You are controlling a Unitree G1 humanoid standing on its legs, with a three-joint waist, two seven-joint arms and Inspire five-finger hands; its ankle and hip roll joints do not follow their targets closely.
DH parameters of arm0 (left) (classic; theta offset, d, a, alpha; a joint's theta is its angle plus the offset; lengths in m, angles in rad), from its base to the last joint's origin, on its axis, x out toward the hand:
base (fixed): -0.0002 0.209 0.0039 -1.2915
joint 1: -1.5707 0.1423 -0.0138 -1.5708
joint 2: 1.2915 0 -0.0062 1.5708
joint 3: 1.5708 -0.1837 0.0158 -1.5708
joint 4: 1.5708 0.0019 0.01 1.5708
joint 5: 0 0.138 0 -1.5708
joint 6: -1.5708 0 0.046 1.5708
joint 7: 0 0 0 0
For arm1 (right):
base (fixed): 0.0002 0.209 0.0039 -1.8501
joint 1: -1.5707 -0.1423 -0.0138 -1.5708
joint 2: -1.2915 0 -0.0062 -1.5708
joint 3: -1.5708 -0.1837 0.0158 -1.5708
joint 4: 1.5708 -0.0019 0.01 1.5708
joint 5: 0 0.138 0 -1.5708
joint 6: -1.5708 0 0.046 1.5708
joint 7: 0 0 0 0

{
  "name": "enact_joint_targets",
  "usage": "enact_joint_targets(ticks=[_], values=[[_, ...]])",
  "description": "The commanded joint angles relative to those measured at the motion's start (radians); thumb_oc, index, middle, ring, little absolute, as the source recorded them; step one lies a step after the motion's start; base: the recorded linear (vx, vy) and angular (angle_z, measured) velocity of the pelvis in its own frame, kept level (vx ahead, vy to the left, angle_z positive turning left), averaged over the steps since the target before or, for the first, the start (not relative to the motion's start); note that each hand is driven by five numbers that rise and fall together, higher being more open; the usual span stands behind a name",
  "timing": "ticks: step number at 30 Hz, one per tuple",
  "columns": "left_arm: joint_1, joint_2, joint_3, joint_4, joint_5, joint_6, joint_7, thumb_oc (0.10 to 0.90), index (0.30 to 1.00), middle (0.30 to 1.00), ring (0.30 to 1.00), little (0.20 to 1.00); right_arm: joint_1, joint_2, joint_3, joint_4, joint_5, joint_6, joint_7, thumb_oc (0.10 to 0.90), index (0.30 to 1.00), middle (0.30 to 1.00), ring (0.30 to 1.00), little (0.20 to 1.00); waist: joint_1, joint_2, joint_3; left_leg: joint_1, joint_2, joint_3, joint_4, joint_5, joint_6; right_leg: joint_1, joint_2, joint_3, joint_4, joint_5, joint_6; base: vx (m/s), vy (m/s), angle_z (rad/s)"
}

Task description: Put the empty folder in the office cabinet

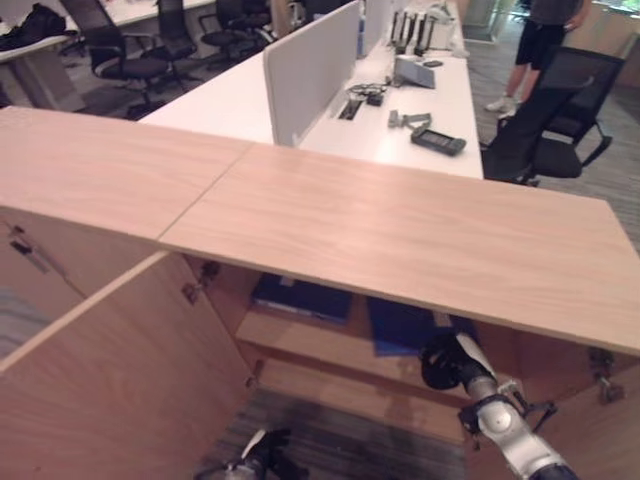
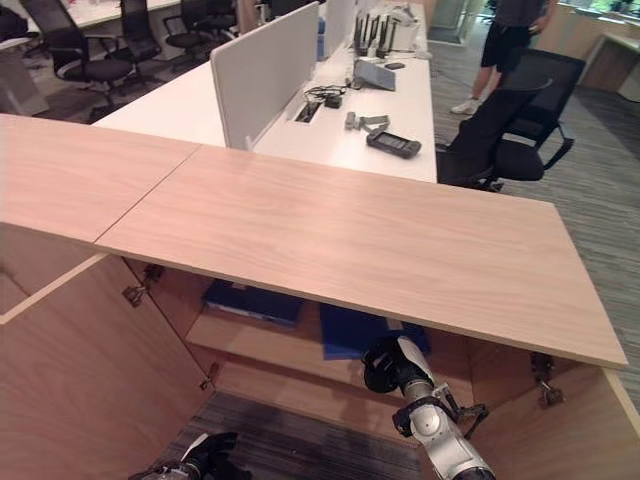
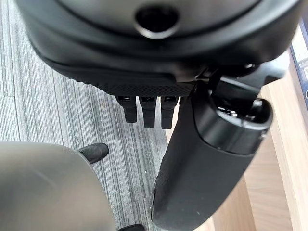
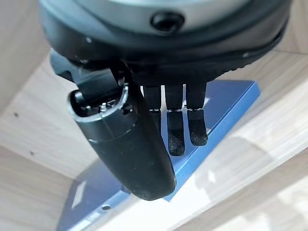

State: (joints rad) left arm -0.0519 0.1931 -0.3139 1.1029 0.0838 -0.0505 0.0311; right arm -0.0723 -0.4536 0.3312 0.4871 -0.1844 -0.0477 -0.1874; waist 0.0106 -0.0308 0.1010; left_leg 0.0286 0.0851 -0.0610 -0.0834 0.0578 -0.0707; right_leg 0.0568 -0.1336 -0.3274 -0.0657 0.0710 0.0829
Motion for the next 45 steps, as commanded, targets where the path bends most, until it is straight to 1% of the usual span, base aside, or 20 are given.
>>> enact_joint_targets(ticks=[1,6,11,12,13,19,21,22,25,28,41,45], values=[[-0.03,0.031,-0.051,0.017,0.007,-0.032,0.002,0.8,0.9,0.9,0.9,0.9,-0.157,-0.03,-0.054,-0.007,0.035,-0.051,-0.082,0.4,0.3,0.3,0.3,0.3,0.053,0.013,0.031,0.011,0.053,-0.011,0.005,-0.084,-0.037,-0.086,-0.088,0.053,0.229,-0.147,0.087,-0.03,-0.014,0.2],[-0.042,0.039,-0.068,-0.001,-0.002,-0.033,0.007,0.8,0.9,0.9,0.9,0.9,-0.187,-0.043,-0.081,0.022,0.057,-0.047,-0.112,0.4,0.3,0.3,0.3,0.3,0.074,0.024,0.081,-0.019,0.044,-0.038,0.011,-0.071,-0.034,-0.107,-0.094,0.037,0.249,-0.152,0.083,-0.05,-0.014,0.25],[-0.059,0.046,-0.083,-0.021,-0.012,-0.038,0.016,0.8,0.9,0.9,0.9,0.9,-0.229,-0.057,-0.096,0.039,0.072,-0.045,-0.137,0.4,0.3,0.3,0.3,0.3,0.087,0.039,0.134,-0.049,0.038,-0.055,0.019,-0.058,-0.032,-0.142,-0.104,0.033,0.282,-0.154,0.08,-0.08,0.004,0.12],[-0.066,0.048,-0.087,-0.029,-0.022,-0.038,0.019,0.8,0.9,0.9,0.9,0.9,-0.244,-0.059,-0.1,0.051,0.08,-0.044,-0.146,0.4,0.3,0.3,0.3,0.3,0.091,0.046,0.152,-0.06,0.035,-0.059,0.025,-0.056,-0.029,-0.155,-0.108,0.033,0.295,-0.154,0.079,-0.08,0.013,0.07],[-0.067,0.047,-0.087,-0.029,-0.022,-0.038,0.019,0.8,0.9,0.9,0.9,0.9,-0.246,-0.059,-0.1,0.052,0.08,-0.044,-0.146,0.4,0.3,0.3,0.3,0.3,0.091,0.046,0.153,-0.061,0.034,-0.06,0.027,-0.057,-0.029,-0.156,-0.109,0.034,0.297,-0.155,0.079,-0.08,0.012,0.07],[-0.089,0.051,-0.096,-0.049,-0.05,-0.042,0.033,0.8,0.9,0.9,0.9,0.9,-0.286,-0.064,-0.106,0.079,0.096,-0.039,-0.168,0.4,0.3,0.3,0.3,0.3,0.098,0.064,0.204,-0.101,0.024,-0.072,0.049,-0.05,-0.025,-0.198,-0.121,0.035,0.334,-0.159,0.078,-0.06,0.012,0.1],[-0.092,0.051,-0.098,-0.052,-0.053,-0.042,0.035,0.8,0.9,0.9,0.9,0.9,-0.294,-0.064,-0.106,0.086,0.097,-0.039,-0.171,0.4,0.3,0.3,0.3,0.3,0.099,0.066,0.211,-0.108,0.023,-0.074,0.052,-0.049,-0.025,-0.205,-0.122,0.037,0.339,-0.159,0.078,-0.04,0.008,0.06],[-0.094,0.051,-0.101,-0.055,-0.057,-0.044,0.039,0.8,0.9,0.9,0.9,0.9,-0.306,-0.063,-0.106,0.104,0.101,-0.037,-0.176,0.4,0.3,0.3,0.3,0.3,0.103,0.073,0.223,-0.116,0.022,-0.077,0.056,-0.047,-0.024,-0.214,-0.125,0.037,0.347,-0.16,0.078,-0.06,0.009,0.04],[-0.097,0.052,-0.104,-0.058,-0.065,-0.045,0.04,0.8,0.9,0.9,0.9,0.9,-0.318,-0.065,-0.107,0.111,0.104,-0.035,-0.182,0.4,0.3,0.3,0.3,0.3,0.105,0.078,0.237,-0.128,0.019,-0.082,0.061,-0.044,-0.023,-0.223,-0.127,0.039,0.349,-0.16,0.078,-0.05,0.003,0.04],[-0.106,0.051,-0.112,-0.062,-0.07,-0.045,0.047,0.8,0.9,0.9,0.9,0.9,-0.342,-0.068,-0.105,0.13,0.105,-0.034,-0.195,0.4,0.3,0.3,0.3,0.3,0.108,0.088,0.26,-0.145,0.015,-0.087,0.067,-0.04,-0.021,-0.242,-0.132,0.041,0.363,-0.16,0.077,-0.05,0.007,0.04],[-0.137,0.052,-0.137,-0.089,-0.105,-0.052,0.062,0.8,0.9,0.9,0.9,0.9,-0.393,-0.042,-0.096,0.227,0.133,-0.024,-0.228,0.4,0.3,0.3,0.3,0.3,0.119,0.118,0.318,-0.171,0.003,-0.1,0.074,-0.03,-0.019,-0.269,-0.145,0.035,0.393,-0.164,0.078,-0.02,0.002,0.02],[-0.145,0.052,-0.138,-0.092,-0.112,-0.052,0.068,0.8,0.9,0.9,0.9,0.9,-0.403,-0.039,-0.09,0.246,0.132,-0.02,-0.233,0.4,0.3,0.3,0.3,0.3,0.119,0.123,0.33,-0.175,0.001,-0.101,0.073,-0.027,-0.019,-0.276,-0.15,0.033,0.398,-0.163,0.079,0.0,0.0,0.0]])
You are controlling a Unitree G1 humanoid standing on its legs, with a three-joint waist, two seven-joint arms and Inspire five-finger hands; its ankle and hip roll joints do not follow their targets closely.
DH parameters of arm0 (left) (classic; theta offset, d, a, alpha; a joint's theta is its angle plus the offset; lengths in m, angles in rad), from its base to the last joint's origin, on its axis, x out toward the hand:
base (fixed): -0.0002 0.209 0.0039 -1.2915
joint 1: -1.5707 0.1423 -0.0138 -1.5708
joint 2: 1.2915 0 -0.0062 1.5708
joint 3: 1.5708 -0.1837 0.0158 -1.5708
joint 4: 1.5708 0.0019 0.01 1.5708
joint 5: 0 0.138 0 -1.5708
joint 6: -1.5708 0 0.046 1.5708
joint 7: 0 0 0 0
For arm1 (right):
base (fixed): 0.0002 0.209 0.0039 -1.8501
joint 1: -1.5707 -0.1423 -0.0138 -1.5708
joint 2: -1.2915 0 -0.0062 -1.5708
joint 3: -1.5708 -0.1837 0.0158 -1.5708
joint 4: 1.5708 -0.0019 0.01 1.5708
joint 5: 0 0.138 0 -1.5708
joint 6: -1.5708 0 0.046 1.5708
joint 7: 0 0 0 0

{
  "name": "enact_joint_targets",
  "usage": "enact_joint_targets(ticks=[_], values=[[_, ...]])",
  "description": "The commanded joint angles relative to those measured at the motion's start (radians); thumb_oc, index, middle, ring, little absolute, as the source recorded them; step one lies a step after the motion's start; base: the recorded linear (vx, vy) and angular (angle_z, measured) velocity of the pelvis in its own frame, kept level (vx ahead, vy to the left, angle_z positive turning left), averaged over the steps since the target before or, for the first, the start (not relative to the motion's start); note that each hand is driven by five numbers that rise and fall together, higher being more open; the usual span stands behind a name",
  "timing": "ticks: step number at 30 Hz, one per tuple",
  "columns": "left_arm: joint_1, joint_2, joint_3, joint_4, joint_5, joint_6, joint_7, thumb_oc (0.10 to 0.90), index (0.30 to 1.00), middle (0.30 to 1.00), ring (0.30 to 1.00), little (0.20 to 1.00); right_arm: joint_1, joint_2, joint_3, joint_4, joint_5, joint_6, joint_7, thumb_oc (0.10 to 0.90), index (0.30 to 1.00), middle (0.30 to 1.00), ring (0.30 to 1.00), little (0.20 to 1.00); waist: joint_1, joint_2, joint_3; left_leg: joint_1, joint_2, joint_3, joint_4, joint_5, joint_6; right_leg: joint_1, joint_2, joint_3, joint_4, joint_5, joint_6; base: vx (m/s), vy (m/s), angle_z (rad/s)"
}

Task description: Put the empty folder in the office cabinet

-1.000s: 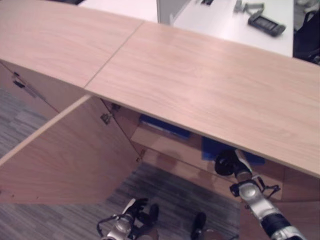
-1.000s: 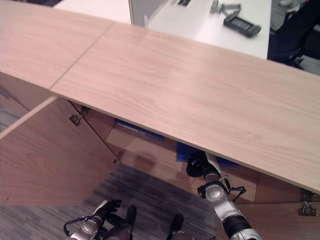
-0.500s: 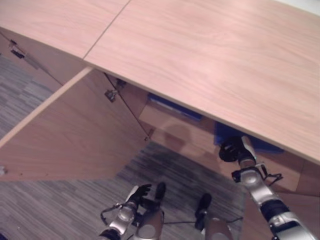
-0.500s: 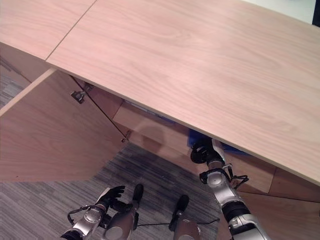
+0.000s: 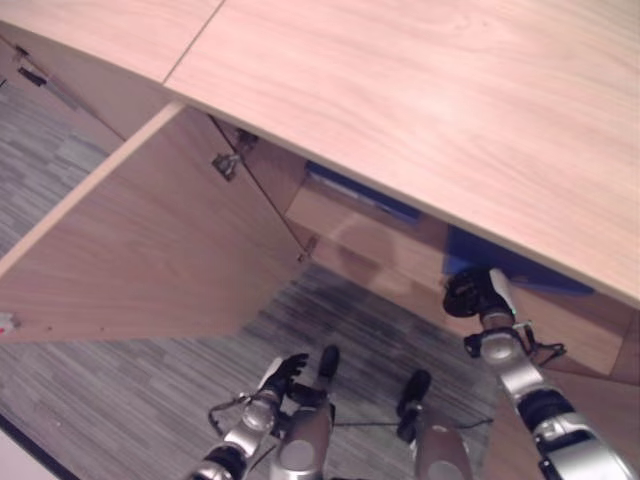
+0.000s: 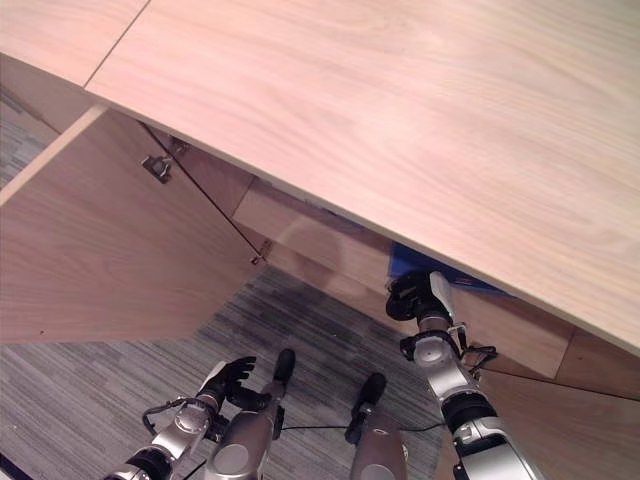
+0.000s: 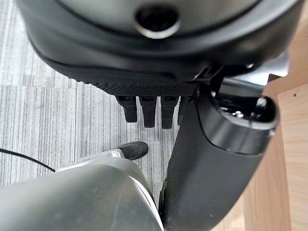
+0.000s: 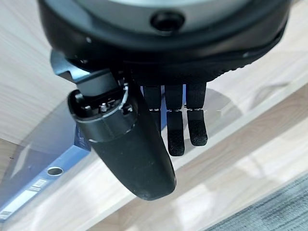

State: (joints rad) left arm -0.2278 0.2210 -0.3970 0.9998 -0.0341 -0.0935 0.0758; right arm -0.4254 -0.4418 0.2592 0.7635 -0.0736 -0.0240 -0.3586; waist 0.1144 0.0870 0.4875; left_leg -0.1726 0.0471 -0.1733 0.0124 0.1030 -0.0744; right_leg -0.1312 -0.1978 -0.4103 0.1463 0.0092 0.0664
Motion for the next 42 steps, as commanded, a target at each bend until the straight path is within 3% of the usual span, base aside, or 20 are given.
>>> enact_joint_targets(ticks=[1,12,27,36,42], values=[[0.03,0.024,-0.058,0.01,0.006,-0.01,0.023,0.8,0.9,0.9,0.9,0.9,-0.054,-0.052,-0.02,-0.028,0.023,-0.043,-0.065,0.4,0.3,0.3,0.3,0.3,0.016,0.007,-0.053,0.025,0.038,0.01,-0.025,-0.07,-0.015,-0.091,-0.086,0.116,0.188,-0.101,0.095,0.0,0.0,0.0],[0.027,0.027,-0.065,0.019,0.006,-0.009,0.023,0.8,0.9,0.9,0.9,0.9,-0.101,-0.065,-0.033,0.01,0.034,-0.039,-0.086,0.4,0.3,0.3,0.3,0.3,0.019,0.014,-0.044,0.031,0.036,0.008,-0.035,-0.069,-0.015,-0.094,-0.087,0.116,0.199,-0.104,0.097,0.0,-0.001,0.01],[0.035,0.062,-0.113,0.027,-0.004,-0.018,0.015,0.8,0.9,0.9,0.9,0.9,-0.45,-0.2,0.02,0.178,0.125,-0.03,-0.096,0.4,0.3,0.3,0.3,0.3,0.046,0.017,-0.053,0.03,0.034,0.009,-0.039,-0.07,-0.02,-0.108,-0.09,0.12,0.212,-0.107,0.1,0.0,0.0,0.0],[0.061,0.086,-0.147,0.03,-0.006,-0.025,0.013,0.8,0.9,0.9,0.9,0.9,-0.655,-0.256,0.102,0.373,0.193,-0.012,-0.072,0.4,0.3,0.3,0.3,0.3,0.075,0.037,-0.051,-0.008,0.027,-0.003,-0.034,-0.052,-0.022,-0.129,-0.092,0.118,0.204,-0.091,0.102,-0.01,-0.001,0.03],[0.057,0.08,-0.144,0.042,-0.003,-0.02,0.013,0.8,0.9,0.9,0.9,0.9,-0.644,-0.237,0.081,0.345,0.242,-0.024,-0.082,0.4,0.3,0.3,0.3,0.3,0.076,0.042,-0.049,-0.019,0.027,-0.004,-0.031,-0.049,-0.023,-0.135,-0.089,0.118,0.203,-0.091,0.1,-0.01,0.009,0.03]])
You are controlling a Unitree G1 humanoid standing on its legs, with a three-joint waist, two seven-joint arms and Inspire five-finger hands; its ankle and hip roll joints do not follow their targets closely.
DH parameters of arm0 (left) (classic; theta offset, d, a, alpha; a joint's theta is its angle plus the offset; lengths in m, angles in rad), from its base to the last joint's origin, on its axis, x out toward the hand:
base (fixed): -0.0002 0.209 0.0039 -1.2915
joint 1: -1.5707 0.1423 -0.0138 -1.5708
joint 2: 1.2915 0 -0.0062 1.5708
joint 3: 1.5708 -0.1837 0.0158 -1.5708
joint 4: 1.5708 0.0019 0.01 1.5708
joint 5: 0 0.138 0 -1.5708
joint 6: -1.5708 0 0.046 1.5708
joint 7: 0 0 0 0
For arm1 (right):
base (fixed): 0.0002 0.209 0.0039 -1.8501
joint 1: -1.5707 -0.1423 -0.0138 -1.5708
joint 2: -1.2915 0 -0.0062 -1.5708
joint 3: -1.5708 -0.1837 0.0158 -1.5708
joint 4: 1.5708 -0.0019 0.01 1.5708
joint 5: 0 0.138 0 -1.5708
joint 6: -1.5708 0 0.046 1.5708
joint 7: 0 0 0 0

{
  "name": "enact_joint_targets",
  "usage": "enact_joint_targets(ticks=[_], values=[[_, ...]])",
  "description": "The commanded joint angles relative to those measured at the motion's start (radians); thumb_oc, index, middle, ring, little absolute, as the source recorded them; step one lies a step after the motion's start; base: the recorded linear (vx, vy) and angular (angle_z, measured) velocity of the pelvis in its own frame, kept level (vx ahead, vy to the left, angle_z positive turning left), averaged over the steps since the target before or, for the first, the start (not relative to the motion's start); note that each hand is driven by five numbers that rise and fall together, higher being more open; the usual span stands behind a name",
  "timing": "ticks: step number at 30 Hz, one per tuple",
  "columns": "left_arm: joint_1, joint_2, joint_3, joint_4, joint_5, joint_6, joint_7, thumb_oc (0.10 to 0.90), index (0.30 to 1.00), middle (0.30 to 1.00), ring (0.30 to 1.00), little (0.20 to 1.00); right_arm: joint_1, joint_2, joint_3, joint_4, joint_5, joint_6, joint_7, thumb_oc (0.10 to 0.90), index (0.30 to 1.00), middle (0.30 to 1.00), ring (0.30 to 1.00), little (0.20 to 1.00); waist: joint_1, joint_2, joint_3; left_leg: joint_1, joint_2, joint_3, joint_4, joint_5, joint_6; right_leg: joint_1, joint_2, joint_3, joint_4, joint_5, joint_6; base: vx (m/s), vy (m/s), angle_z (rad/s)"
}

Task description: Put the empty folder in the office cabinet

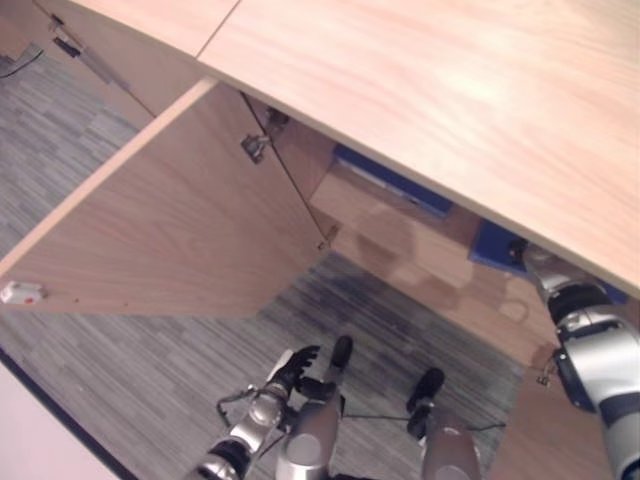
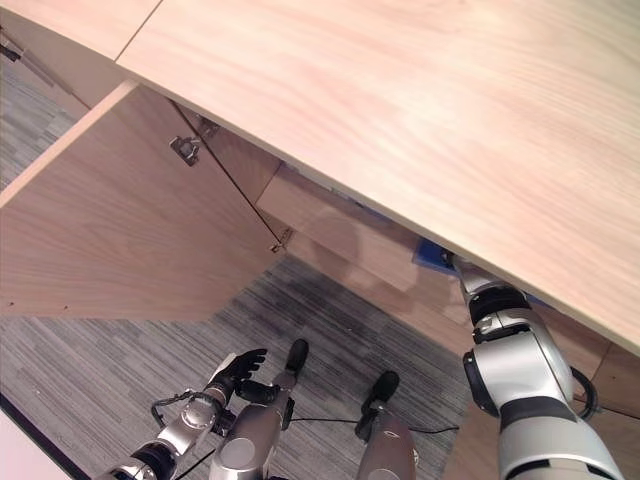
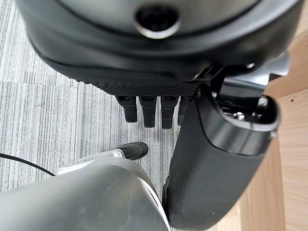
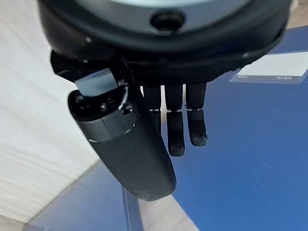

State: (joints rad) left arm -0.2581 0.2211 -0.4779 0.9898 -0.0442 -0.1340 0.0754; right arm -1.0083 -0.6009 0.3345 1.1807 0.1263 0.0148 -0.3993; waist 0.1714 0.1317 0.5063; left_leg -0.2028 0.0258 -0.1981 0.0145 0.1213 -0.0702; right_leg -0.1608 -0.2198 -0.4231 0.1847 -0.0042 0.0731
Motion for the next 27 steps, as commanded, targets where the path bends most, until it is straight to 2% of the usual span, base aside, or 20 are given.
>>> enact_joint_targets(ticks=[1,3,5,6,11,17,27], values=[[0.087,0.08,-0.063,0.052,0.007,0.021,0.013,0.8,0.9,0.9,0.9,0.9,-0.06,-0.078,0.005,-0.072,0.042,-0.063,-0.042,0.4,0.3,0.3,0.3,0.3,0.02,-0.003,-0.068,0.011,0.048,0.021,-0.033,-0.067,-0.027,-0.106,-0.067,0.131,0.165,-0.077,0.094,0.0,0.0,0.0],[0.062,0.059,-0.034,0.058,-0.001,0.03,0.017,0.8,0.9,0.9,0.9,0.9,0.054,-0.037,-0.027,-0.258,0.043,-0.086,-0.054,0.4,0.3,0.3,0.3,0.3,0.005,-0.012,-0.071,0.013,0.051,0.024,-0.034,-0.07,-0.026,-0.102,-0.064,0.131,0.159,-0.077,0.093,0.0,0.0,0.0],[0.056,0.051,-0.023,0.059,0.0,0.033,0.017,0.8,0.9,0.9,0.9,0.9,0.121,-0.018,-0.05,-0.339,0.029,-0.091,-0.057,0.4,0.3,0.3,0.3,0.3,-0.002,-0.018,-0.075,0.014,0.053,0.024,-0.036,-0.071,-0.025,-0.1,-0.063,0.132,0.156,-0.078,0.093,0.03,-0.002,-0.01],[0.047,0.04,-0.001,0.061,-0.002,0.038,0.017,0.8,0.9,0.9,0.9,0.9,0.255,0.015,-0.1,-0.472,-0.004,-0.097,-0.061,0.4,0.3,0.3,0.3,0.3,-0.011,-0.031,-0.091,0.018,0.057,0.025,-0.039,-0.076,-0.024,-0.096,-0.062,0.129,0.152,-0.079,0.094,0.08,-0.006,0.02],[0.026,0.018,0.052,0.065,0.006,0.045,0.022,0.8,0.9,0.9,0.9,0.9,0.523,0.106,-0.179,-0.687,-0.065,-0.131,-0.046,0.4,0.3,0.3,0.3,0.3,-0.042,-0.061,-0.115,0.034,0.065,0.031,-0.051,-0.085,-0.02,-0.091,-0.057,0.126,0.143,-0.076,0.098,0.04,-0.006,0.05],[0.016,0.012,0.077,0.061,0.005,0.047,0.027,0.8,0.9,0.9,0.9,0.9,0.664,0.155,-0.193,-0.782,-0.102,-0.142,-0.021,0.4,0.3,0.3,0.3,0.3,-0.069,-0.086,-0.12,0.05,0.072,0.044,-0.059,-0.089,-0.018,-0.088,-0.05,0.136,0.134,-0.072,0.098,0.0,0.002,-0.03],[0.019,0.012,0.089,0.06,0.002,0.047,0.026,0.8,0.9,0.9,0.9,0.9,0.696,0.172,-0.164,-0.788,-0.128,-0.141,0.005,0.4,0.3,0.3,0.3,0.3,-0.09,-0.1,-0.117,0.063,0.074,0.061,-0.056,-0.095,-0.017,-0.091,-0.043,0.16,0.127,-0.066,0.097,0.0,0.01,-0.09]])
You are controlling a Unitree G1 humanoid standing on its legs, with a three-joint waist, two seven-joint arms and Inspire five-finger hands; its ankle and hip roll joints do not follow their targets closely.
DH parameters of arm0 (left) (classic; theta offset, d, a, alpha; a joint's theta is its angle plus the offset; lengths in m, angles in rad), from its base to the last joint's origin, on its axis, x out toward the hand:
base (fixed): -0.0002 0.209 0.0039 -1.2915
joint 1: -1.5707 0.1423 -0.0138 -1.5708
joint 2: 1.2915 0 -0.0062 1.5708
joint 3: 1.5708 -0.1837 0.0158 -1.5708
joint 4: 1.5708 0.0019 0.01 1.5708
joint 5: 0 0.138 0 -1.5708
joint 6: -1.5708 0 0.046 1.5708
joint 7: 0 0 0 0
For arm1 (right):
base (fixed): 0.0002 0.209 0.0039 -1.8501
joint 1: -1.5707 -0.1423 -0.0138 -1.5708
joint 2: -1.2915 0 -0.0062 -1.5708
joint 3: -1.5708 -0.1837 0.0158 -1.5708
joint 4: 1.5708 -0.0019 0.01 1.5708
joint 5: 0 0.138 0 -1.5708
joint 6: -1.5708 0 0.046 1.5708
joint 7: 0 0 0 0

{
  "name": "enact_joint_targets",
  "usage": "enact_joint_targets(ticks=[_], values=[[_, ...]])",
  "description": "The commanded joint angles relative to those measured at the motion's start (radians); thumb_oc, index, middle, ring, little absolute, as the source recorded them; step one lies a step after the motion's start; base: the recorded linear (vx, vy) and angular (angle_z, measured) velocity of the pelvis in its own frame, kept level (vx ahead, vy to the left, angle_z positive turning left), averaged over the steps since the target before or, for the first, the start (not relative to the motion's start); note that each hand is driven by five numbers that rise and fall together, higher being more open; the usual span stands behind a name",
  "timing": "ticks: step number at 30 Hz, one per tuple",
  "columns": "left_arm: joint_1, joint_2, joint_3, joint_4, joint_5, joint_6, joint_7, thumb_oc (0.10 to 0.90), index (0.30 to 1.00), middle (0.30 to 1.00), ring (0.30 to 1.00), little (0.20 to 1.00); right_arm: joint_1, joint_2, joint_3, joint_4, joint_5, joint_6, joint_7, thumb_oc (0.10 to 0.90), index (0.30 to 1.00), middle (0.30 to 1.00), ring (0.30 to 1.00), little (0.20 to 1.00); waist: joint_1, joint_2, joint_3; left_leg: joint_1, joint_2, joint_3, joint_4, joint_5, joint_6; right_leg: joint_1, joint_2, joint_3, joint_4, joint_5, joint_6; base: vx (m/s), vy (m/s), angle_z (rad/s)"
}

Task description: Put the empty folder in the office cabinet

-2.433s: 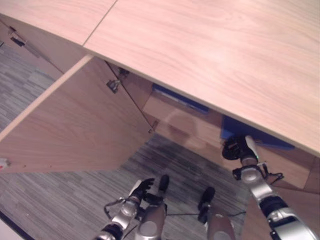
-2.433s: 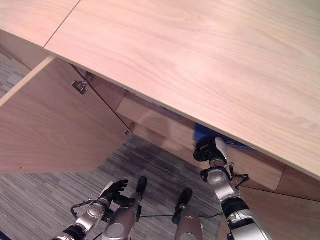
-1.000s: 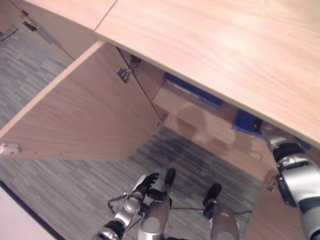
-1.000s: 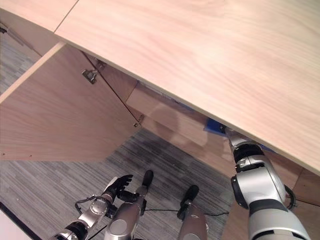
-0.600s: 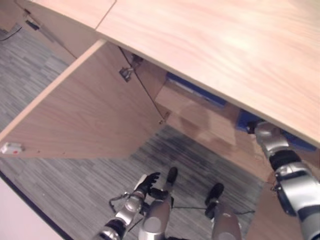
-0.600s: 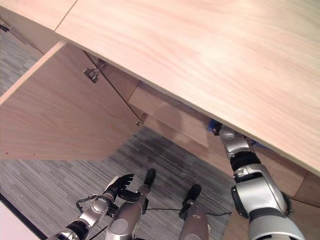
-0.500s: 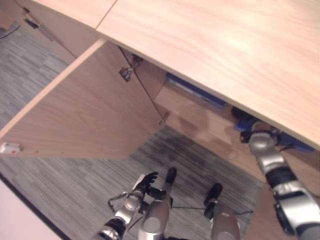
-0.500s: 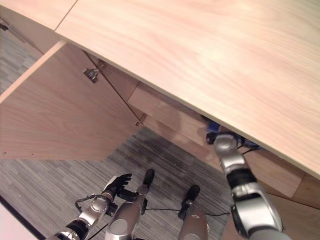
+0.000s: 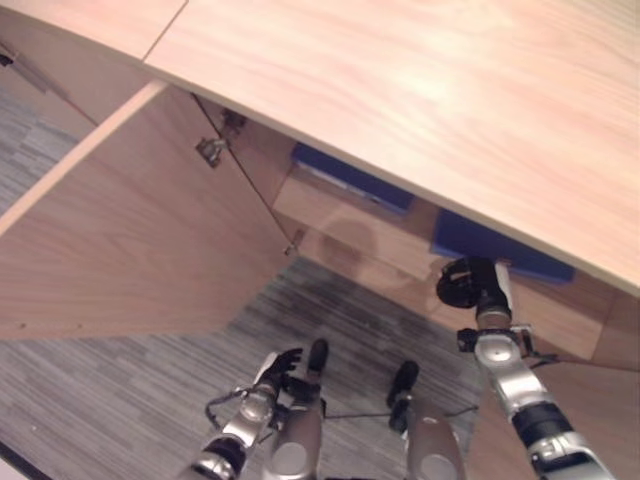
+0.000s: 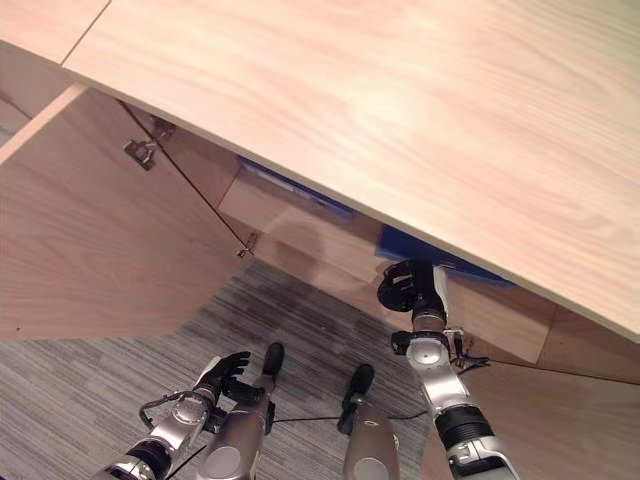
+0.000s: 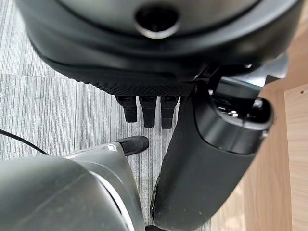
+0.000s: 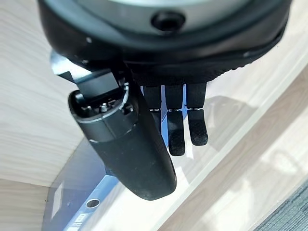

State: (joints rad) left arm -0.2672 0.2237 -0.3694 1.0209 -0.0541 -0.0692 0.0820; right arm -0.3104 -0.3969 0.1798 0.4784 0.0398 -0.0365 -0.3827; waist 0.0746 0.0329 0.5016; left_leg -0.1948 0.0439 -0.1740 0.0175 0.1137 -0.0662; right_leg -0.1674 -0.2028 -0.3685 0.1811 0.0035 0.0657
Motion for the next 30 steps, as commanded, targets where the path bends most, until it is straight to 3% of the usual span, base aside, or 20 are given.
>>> enact_joint_targets(ticks=[1,13,30], values=[[0.029,0.01,-0.02,0.026,0.011,-0.019,0.018,0.8,0.9,0.9,0.9,0.9,0.0,-0.03,-0.009,-0.082,-0.041,-0.089,-0.011,0.4,0.3,0.3,0.3,0.3,0.006,-0.002,-0.111,0.055,0.056,0.037,-0.058,-0.088,-0.02,-0.085,-0.06,0.106,0.13,-0.074,0.104,-0.01,0.003,-0.07],[0.04,0.025,-0.031,0.015,0.006,-0.021,0.015,0.8,0.9,0.9,0.9,0.9,-0.055,-0.021,0.002,0.086,-0.051,-0.054,-0.036,0.4,0.3,0.3,0.3,0.3,0.016,0.0,-0.1,0.063,0.052,0.042,-0.058,-0.091,-0.019,-0.081,-0.062,0.105,0.136,-0.073,0.105,0.0,0.0,0.0],[0.048,0.035,-0.055,0.05,0.006,-0.022,0.029,0.8,0.9,0.9,0.9,0.9,-0.201,-0.059,0.03,0.3,-0.009,-0.022,-0.052,0.4,0.3,0.3,0.3,0.3,0.047,0.021,-0.059,0.051,0.035,0.035,-0.055,-0.086,-0.017,-0.098,-0.073,0.107,0.168,-0.079,0.107,0.0,0.0,0.0]])
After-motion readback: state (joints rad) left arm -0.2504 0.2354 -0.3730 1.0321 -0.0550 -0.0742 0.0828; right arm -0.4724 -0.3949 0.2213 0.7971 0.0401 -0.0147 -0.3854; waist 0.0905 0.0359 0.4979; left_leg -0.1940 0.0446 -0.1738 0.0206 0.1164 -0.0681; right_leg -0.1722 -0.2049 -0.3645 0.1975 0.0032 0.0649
